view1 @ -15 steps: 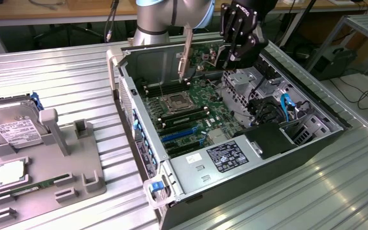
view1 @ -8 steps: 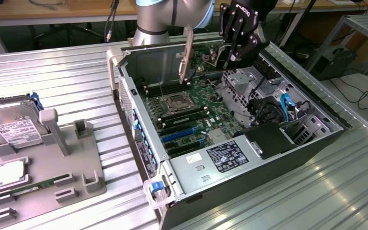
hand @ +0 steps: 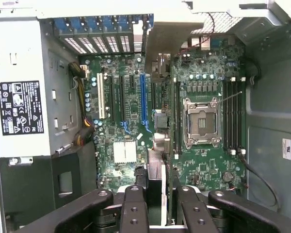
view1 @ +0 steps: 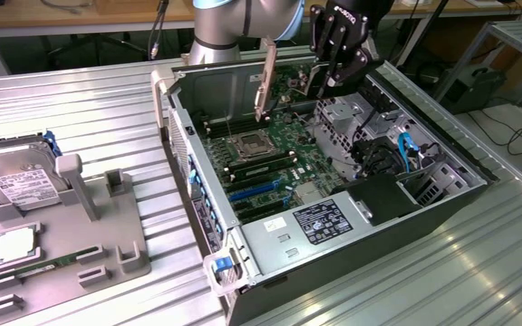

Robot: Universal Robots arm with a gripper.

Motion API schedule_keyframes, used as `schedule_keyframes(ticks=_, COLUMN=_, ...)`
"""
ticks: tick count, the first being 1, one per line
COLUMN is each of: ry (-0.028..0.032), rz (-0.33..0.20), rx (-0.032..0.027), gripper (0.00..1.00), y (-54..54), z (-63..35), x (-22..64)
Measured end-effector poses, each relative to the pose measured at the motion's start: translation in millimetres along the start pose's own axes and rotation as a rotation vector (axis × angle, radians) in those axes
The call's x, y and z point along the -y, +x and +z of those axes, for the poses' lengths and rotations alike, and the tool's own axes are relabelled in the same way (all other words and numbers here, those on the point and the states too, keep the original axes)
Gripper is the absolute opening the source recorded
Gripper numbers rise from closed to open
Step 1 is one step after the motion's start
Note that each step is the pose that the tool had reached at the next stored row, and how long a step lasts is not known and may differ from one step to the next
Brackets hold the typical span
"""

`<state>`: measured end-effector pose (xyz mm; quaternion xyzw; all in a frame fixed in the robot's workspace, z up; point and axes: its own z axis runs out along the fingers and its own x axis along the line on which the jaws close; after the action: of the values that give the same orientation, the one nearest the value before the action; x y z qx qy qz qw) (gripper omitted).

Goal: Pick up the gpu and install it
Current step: 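Insert the gpu into the slot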

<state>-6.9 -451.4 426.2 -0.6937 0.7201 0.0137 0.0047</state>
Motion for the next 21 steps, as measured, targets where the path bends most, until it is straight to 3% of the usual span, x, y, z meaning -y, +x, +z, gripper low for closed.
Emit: schedule_keyframes(ticks=21, ry=-0.0033, rz=-0.128, rx=-0.0017, gripper=0.28, y=0.1, z=0.1, x=0.0)
